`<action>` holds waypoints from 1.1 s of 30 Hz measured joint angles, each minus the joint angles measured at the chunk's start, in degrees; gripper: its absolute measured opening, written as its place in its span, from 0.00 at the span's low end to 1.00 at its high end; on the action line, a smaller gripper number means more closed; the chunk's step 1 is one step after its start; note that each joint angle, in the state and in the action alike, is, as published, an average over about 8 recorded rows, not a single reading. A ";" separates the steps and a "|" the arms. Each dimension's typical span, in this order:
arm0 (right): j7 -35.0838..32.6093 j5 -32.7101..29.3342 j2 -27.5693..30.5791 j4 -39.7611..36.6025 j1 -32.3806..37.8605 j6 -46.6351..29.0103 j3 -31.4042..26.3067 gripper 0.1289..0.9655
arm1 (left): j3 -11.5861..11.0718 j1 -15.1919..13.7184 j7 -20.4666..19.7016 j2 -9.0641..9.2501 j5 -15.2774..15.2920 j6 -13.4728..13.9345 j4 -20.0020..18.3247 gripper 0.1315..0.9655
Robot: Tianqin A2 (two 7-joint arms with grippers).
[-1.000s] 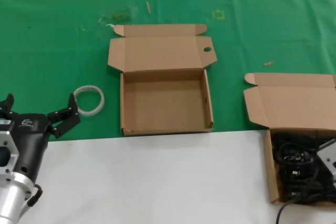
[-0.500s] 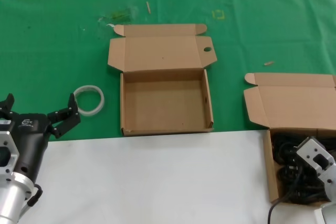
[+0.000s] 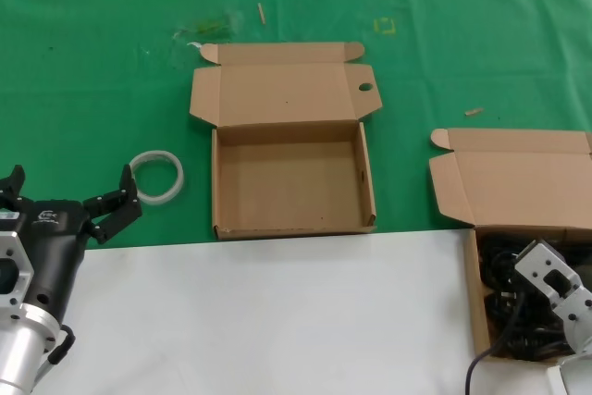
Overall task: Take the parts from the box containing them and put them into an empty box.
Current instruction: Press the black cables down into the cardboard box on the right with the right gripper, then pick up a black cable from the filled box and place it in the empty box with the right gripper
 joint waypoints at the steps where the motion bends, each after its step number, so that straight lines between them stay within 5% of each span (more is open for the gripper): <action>1: 0.07 0.01 0.00 0.05 -0.02 0.06 -0.09 0.97 | 0.00 0.00 0.00 0.00 0.00 0.00 0.00 1.00; 15: 0.38 0.02 -0.05 0.66 0.05 1.04 -0.97 0.85 | 0.00 0.00 0.00 0.00 0.00 0.00 0.00 1.00; 33: 1.10 0.02 -0.73 1.54 -0.62 0.81 -1.00 0.40 | 0.00 0.00 0.00 0.00 0.00 0.00 0.00 1.00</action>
